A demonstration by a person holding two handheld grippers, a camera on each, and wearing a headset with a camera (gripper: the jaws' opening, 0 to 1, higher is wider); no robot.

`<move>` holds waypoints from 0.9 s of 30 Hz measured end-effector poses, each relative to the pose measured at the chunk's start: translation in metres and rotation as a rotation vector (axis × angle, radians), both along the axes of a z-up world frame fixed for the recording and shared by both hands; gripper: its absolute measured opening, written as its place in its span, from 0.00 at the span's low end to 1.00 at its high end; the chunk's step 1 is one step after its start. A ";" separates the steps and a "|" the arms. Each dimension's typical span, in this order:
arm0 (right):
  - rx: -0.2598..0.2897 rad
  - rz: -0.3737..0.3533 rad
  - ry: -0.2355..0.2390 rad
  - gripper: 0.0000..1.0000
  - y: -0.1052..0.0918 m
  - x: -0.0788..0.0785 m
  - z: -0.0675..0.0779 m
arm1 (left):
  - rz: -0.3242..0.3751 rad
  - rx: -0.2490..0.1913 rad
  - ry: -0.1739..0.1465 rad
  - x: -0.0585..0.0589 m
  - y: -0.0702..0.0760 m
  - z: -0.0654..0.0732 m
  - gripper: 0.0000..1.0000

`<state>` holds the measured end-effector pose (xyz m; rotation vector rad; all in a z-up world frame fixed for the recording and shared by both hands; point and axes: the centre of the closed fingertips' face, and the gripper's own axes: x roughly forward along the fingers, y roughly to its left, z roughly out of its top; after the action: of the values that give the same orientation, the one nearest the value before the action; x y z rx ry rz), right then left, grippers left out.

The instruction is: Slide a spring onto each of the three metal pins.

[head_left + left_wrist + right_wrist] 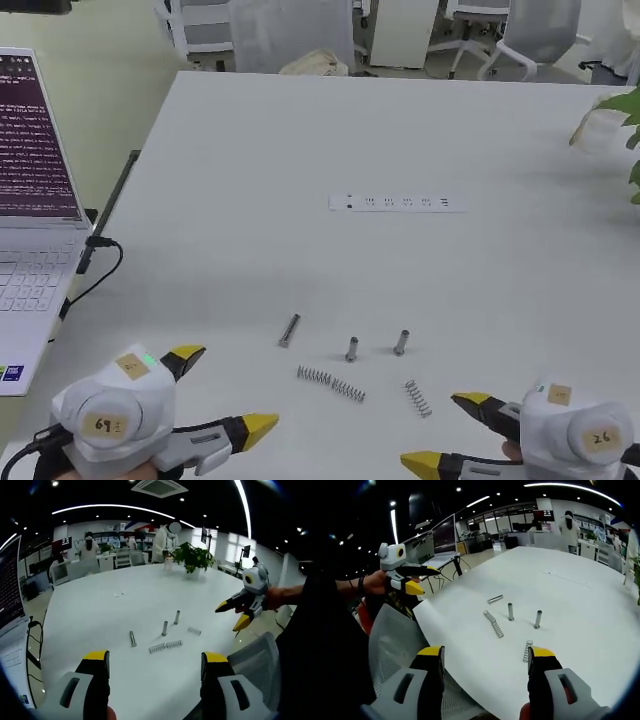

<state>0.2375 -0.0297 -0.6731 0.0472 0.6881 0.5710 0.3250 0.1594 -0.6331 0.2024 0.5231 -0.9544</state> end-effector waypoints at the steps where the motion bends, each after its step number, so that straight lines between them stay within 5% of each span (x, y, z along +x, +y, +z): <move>1: 0.002 -0.001 -0.002 0.66 0.000 0.000 0.001 | 0.000 -0.002 0.001 0.000 0.000 0.000 0.71; 27: -0.006 -0.009 0.011 0.66 0.000 -0.004 -0.004 | 0.002 -0.010 0.008 0.001 0.004 0.000 0.71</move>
<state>0.2336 -0.0300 -0.6768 0.0472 0.6996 0.5603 0.3263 0.1632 -0.6328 0.1892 0.5255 -0.9564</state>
